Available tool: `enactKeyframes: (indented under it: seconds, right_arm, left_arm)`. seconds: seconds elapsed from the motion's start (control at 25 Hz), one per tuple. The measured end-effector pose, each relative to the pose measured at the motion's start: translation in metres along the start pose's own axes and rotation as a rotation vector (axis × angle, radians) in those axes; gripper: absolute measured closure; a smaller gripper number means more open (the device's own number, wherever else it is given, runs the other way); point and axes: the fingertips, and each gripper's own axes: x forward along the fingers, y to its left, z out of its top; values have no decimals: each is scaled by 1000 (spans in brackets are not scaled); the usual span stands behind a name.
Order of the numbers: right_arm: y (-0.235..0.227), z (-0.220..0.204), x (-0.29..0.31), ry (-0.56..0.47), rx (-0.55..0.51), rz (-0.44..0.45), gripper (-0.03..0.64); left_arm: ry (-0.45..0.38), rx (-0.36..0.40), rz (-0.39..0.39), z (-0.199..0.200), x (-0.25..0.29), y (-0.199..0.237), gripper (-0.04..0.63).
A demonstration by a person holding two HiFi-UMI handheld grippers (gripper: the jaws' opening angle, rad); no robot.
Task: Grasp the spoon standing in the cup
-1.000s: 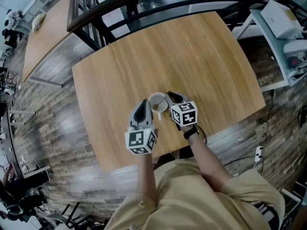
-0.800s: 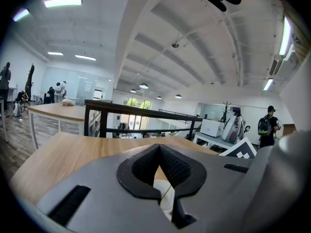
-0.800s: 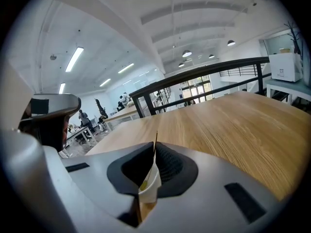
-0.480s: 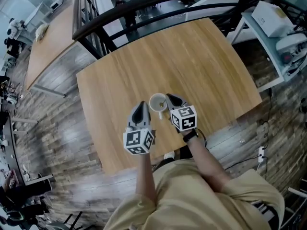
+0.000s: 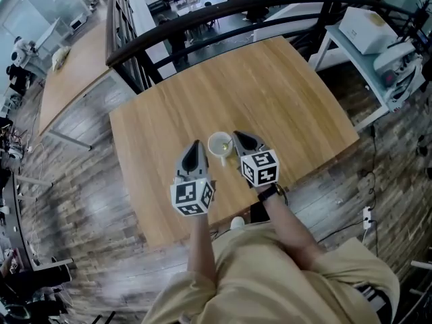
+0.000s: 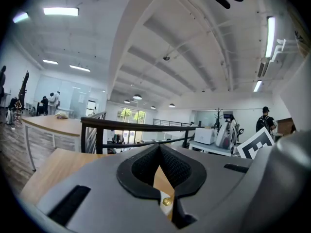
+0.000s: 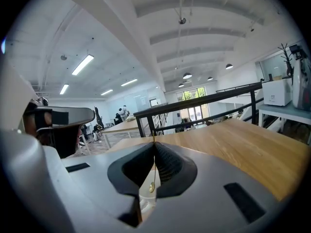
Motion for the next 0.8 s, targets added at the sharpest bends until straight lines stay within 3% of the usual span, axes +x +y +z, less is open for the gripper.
enactKeyframes:
  seconds: [0.36,0.8]
  right_arm:
    - [5,39,-41,-93,-14,-35,600]
    - [21,118,-100,-308,-27,-59,600]
  left_arm:
    - [-63,27,-62,34,-14,-21,583]
    - [-162,109,-73,81,-33,-44,583]
